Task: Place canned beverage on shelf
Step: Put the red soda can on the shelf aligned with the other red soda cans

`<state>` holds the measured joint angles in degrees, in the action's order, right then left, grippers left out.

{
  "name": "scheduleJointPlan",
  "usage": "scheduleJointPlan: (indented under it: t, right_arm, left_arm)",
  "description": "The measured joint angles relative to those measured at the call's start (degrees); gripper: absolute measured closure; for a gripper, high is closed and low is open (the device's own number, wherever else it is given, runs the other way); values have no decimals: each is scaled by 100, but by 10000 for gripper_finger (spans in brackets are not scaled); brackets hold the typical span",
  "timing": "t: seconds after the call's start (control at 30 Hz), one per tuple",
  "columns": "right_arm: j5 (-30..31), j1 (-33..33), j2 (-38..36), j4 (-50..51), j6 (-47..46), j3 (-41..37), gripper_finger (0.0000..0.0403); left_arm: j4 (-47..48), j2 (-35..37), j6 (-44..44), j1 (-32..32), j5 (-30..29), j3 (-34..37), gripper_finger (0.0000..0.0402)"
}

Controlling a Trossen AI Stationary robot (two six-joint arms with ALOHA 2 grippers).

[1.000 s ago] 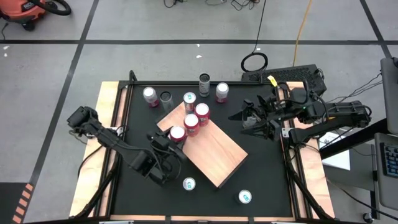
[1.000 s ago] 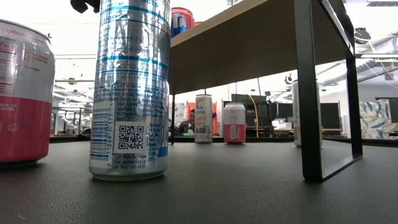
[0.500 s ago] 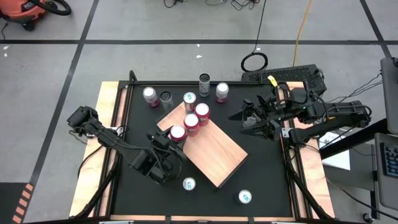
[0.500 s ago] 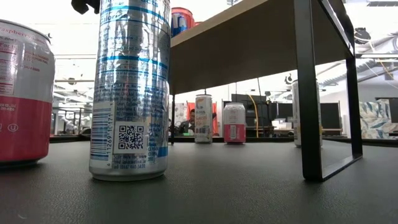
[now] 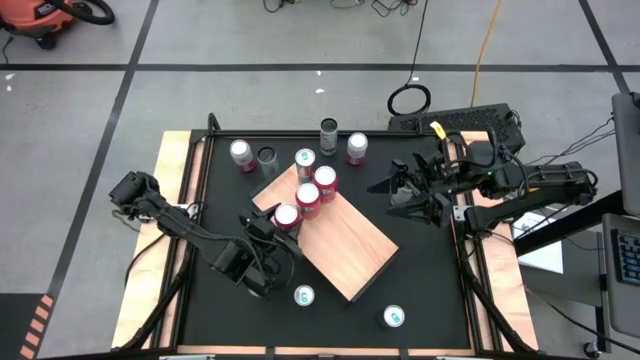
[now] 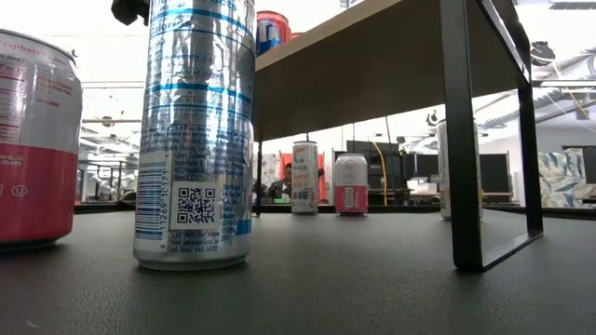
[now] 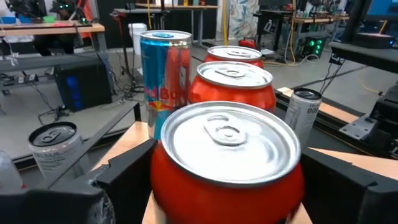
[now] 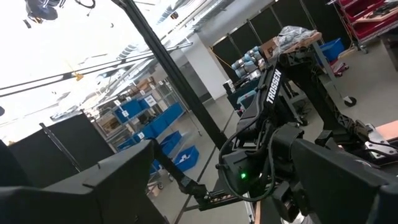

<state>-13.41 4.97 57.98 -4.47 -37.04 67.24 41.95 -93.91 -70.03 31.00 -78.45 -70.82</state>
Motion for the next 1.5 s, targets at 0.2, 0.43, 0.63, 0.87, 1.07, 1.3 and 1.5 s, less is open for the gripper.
scheduleJointPlan:
  t: [0.2,0.43,0.63,0.87,1.07,1.3,1.5]
  right_arm:
    - [-13,0,0,2,-2,0,41]
    - [-17,0,0,2,-2,0,41]
    - [-19,0,0,2,-5,0,41]
    - [-22,0,0,2,-110,0,41]
    - [-22,0,0,2,-144,0,41]
    - [-39,2,-2,0,-276,0,41]
    - [-42,2,-2,2,-79,0,41]
  left_arm:
    - [-10,-15,19,-17,44,-1,57]
    - [-79,-6,338,-17,46,-7,56]
    - [-74,-6,787,-19,41,-267,56]
    - [-55,0,1555,-43,-131,-691,56]
    - [-50,284,2544,-66,-188,-1164,56]
    - [-77,1396,2994,205,305,-1959,63]
    - [957,2151,2214,272,2382,-1874,97]
